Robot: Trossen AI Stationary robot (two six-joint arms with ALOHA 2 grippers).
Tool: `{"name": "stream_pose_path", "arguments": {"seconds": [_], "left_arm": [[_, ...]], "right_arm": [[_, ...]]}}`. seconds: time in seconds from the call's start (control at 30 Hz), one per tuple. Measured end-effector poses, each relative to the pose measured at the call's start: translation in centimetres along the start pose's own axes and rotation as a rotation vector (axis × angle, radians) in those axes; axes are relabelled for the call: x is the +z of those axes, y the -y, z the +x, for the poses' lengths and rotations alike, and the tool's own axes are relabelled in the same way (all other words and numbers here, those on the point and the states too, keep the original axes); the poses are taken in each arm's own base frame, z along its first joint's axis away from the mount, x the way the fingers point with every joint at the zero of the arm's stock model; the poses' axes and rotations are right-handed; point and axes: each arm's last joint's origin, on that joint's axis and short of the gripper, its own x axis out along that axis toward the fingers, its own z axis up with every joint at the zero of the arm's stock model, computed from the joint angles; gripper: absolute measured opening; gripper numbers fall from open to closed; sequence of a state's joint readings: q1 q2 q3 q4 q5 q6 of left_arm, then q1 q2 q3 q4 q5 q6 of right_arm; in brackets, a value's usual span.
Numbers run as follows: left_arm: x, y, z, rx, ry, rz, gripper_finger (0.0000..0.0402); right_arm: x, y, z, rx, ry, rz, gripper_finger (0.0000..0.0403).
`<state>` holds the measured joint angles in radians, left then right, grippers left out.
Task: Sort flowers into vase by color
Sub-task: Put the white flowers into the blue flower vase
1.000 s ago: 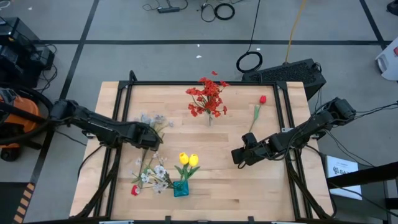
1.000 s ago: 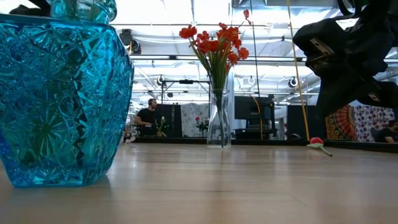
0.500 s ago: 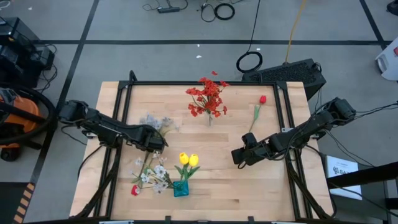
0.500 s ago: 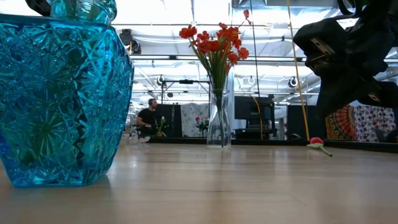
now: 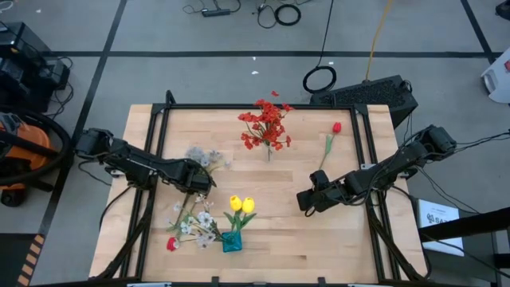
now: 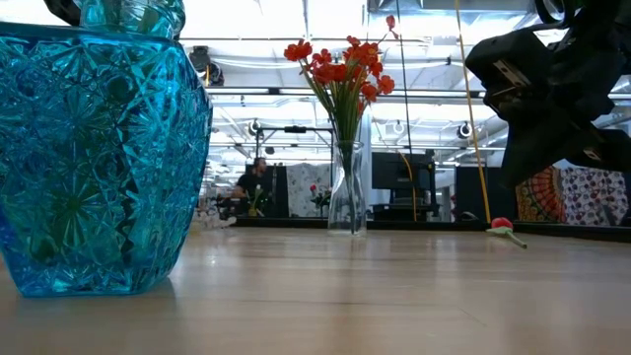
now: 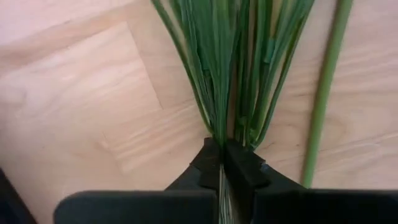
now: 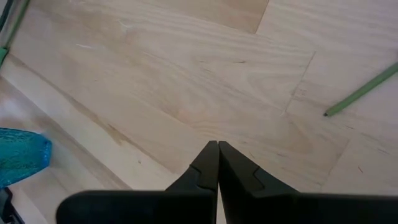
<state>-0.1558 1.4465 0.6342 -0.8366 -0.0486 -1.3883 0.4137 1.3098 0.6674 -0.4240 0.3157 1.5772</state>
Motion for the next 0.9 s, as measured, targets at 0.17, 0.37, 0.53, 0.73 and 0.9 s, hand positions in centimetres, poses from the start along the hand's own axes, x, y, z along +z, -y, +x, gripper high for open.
{"name": "stream_pose_path", "arguments": {"seconds": [0.17,0.37,0.53,0.73,0.9], "left_arm": [[0.0,-1.2,-1.4,-0.040,0.048,0.004,0.0006],[0.2,-2.2,-6.2,-0.285,0.259,-0.065,0.0004],[-0.2,-3.4,-10.8,-0.474,0.509,-0.068,0.0002],[-1.2,-4.1,-16.5,-0.674,0.880,0.072,0.0002],[-2.2,-3.1,-18.3,-0.702,1.061,0.370,0.0001]], "right_arm": [[0.0,0.0,0.0,0.001,-0.001,0.000,0.0000],[0.0,0.0,0.0,0.000,-0.003,-0.020,0.0000],[0.0,0.0,0.0,0.000,-0.005,-0.028,0.0000],[0.0,0.0,0.0,0.000,-0.006,-0.045,0.0000],[0.0,0.0,0.0,0.000,-0.004,-0.050,0.0000]]}}
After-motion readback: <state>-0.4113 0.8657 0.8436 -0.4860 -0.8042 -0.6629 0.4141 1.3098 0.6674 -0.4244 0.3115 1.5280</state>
